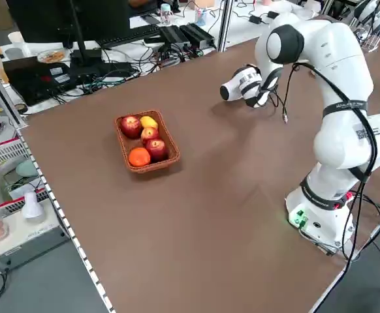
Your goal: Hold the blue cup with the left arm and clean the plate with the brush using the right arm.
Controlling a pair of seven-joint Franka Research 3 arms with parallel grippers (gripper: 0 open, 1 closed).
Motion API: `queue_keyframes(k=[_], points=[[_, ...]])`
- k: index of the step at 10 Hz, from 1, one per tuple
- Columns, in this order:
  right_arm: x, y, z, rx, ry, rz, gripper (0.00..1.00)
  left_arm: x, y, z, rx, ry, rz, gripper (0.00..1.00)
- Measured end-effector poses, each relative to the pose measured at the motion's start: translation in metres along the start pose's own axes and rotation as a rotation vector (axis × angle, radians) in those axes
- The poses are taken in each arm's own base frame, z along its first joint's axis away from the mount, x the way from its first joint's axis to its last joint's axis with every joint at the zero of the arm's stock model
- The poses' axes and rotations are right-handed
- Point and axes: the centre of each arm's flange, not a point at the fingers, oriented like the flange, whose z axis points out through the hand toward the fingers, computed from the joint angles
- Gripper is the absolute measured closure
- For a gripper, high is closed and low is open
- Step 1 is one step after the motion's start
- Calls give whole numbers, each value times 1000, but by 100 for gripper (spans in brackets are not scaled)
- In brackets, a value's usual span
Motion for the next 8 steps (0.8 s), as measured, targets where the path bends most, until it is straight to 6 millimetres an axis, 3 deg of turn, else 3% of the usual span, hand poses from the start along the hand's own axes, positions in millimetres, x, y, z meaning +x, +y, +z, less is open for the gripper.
queue_keyframes(k=[8], points=[[0,0,3,-11,-3,-9,77,0,0,0,-1,2,0,33]])
